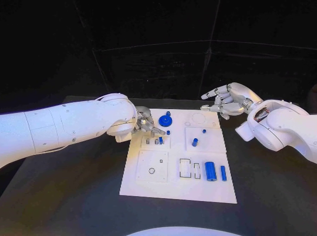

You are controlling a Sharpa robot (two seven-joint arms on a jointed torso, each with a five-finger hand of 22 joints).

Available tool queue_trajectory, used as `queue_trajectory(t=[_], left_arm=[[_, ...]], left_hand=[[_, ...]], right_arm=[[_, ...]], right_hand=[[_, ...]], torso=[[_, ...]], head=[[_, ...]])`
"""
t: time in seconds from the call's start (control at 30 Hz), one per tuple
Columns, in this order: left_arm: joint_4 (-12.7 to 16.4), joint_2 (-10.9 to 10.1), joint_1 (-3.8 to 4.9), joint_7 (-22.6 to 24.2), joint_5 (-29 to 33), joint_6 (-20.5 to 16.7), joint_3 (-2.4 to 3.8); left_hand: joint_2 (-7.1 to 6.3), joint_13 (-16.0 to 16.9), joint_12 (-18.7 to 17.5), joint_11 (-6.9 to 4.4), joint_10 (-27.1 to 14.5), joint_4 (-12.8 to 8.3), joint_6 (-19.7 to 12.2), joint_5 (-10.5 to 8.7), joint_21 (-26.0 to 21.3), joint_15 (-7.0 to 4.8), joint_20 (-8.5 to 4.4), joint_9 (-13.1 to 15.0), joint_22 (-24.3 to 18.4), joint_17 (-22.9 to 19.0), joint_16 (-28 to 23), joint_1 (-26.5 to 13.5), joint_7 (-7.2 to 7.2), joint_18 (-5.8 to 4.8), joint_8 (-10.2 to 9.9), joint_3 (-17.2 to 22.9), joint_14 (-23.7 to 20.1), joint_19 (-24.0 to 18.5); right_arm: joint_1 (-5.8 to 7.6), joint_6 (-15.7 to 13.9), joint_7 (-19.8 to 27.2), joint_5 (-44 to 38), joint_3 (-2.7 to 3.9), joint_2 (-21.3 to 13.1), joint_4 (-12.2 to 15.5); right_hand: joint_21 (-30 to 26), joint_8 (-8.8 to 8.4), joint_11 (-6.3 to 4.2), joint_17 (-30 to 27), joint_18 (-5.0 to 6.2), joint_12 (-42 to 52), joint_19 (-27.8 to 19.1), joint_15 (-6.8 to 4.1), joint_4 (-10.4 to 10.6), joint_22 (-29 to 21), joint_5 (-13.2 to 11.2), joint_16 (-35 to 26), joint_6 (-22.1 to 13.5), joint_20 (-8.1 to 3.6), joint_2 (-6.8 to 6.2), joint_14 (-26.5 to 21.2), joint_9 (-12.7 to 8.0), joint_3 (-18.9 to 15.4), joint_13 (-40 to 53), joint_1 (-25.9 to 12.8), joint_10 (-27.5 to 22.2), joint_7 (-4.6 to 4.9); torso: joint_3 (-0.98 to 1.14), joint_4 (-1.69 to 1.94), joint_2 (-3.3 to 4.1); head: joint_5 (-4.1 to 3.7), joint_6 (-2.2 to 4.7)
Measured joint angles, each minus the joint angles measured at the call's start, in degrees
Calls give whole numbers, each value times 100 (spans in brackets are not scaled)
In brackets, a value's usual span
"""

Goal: Assemble the parts on the task board

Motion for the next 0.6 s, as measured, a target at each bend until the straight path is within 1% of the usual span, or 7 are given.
queue_trajectory(t=[0.07,0.17,0.3,0.47,0.6], left_arm=[[-76,89,4,-53,-18,39,-38],[-150,197,4,-116,-37,89,-73],[-212,301,6,-167,-52,128,-93],[-248,372,10,-196,-61,149,-101],[-273,427,10,-211,-67,162,-104]], left_hand=[[7,-14,0,0,0,-7,-7,0,0,0,0,42,6,0,0,52,5,0,7,-7,0,0],[7,-24,0,0,0,-7,-7,0,0,0,0,54,6,0,0,52,5,0,32,-7,0,0],[7,-46,0,0,0,-7,-47,0,0,0,0,76,19,0,0,52,4,0,54,-7,0,0],[30,-50,0,-12,-13,-7,-48,0,0,0,0,97,26,0,0,75,5,1,57,-7,0,0],[30,-62,0,-21,-22,-7,-48,0,0,0,0,118,25,-1,0,75,5,1,79,-6,0,0]], right_arm=[[0,22,-28,-22,0,13,-23],[0,50,-61,-53,0,34,-43],[0,79,-95,-83,0,52,-65],[0,106,-124,-109,0,78,-103],[1,123,-140,-139,0,118,-142]], right_hand=[[0,13,-17,0,0,0,0,0,-7,-3,46,0,0,0,0,0,0,-7,-9,0,17,0],[0,13,-17,0,-1,0,0,0,-7,-5,45,0,0,1,0,0,0,-7,-10,0,17,0],[0,13,-17,0,-1,0,0,0,-7,-5,46,0,0,1,0,0,0,-7,-22,0,17,0],[-21,13,-17,0,-1,0,1,1,-7,-11,72,0,0,1,0,0,0,-7,-27,0,17,0],[-21,13,-17,0,-1,0,1,1,-7,-34,98,0,0,2,0,-1,0,-7,-35,0,17,0]], torso=[[-3,3,2],[-6,4,4],[-9,3,7],[-13,2,11],[-14,1,15]], head=[[-1,4],[13,5],[17,-1],[22,-12],[36,-5]])
